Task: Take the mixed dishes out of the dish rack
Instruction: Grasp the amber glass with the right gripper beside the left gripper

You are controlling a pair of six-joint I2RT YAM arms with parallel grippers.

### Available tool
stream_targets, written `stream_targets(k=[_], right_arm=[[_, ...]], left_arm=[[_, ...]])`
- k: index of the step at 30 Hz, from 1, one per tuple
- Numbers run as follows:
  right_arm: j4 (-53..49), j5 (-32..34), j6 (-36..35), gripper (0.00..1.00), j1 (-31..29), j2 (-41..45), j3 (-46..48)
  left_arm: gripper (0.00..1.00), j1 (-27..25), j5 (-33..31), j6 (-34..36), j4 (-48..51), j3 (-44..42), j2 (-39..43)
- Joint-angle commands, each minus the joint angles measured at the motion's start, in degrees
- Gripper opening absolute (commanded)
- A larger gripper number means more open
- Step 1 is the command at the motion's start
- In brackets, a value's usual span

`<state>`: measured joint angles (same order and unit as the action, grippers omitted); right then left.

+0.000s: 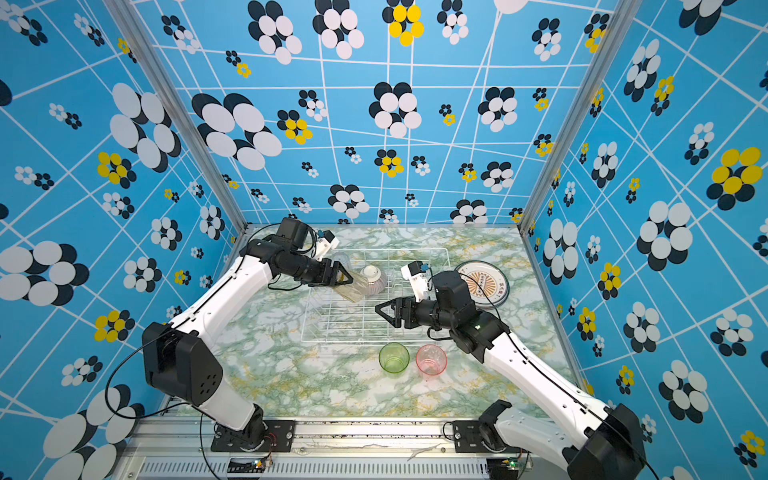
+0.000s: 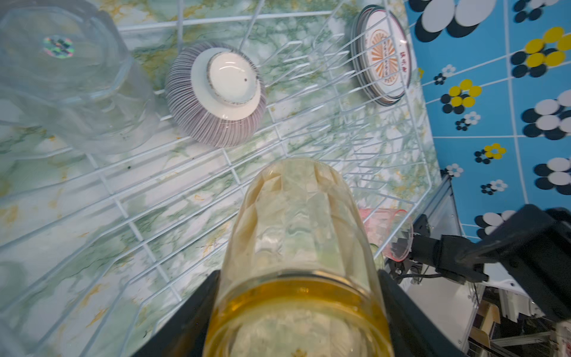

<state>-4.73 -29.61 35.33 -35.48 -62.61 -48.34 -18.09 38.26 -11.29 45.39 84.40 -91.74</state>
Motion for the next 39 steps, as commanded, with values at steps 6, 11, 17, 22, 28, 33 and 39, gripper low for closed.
stream_targets(k=[6, 11, 17, 22, 28, 33, 39], right_arm=[[20.2, -2.8, 9.6, 0.59, 1.9, -3.2, 4.3], [29.8, -3.7, 12.9, 0.55, 2.8, -4.2, 5.6], [34.7, -6.3, 14.6, 0.5, 2.8, -6.8, 3.5], [37.1, -7.4, 15.4, 0.47, 2.8, -9.3, 1.9], [44.3, -9.3, 18.4, 0.39, 2.8, -11.8, 0.3], [49.3, -10.7, 20.8, 0.34, 2.8, -14.0, -1.0], [54.6, -12.1, 24.5, 0.18, 2.8, -16.6, -2.0]], left_arm=[[0.55, 1.0, 19.4, -11.5, -16.6, -6.5, 6.4], [0.54, 1.1, 24.7, -19.5, -28.0, -11.3, 7.7], [0.54, 1.0, 26.1, -23.5, -33.6, -13.6, 7.9], [0.54, 0.9, 28.2, -28.5, -40.9, -15.4, 8.2], [0.54, 0.5, 29.6, -34.5, -49.7, -18.3, 7.6], [0.55, 0.2, 30.2, -38.0, -54.9, -19.8, 7.2], [0.54, -0.1, 30.8, -40.8, -59.0, -20.1, 6.9]])
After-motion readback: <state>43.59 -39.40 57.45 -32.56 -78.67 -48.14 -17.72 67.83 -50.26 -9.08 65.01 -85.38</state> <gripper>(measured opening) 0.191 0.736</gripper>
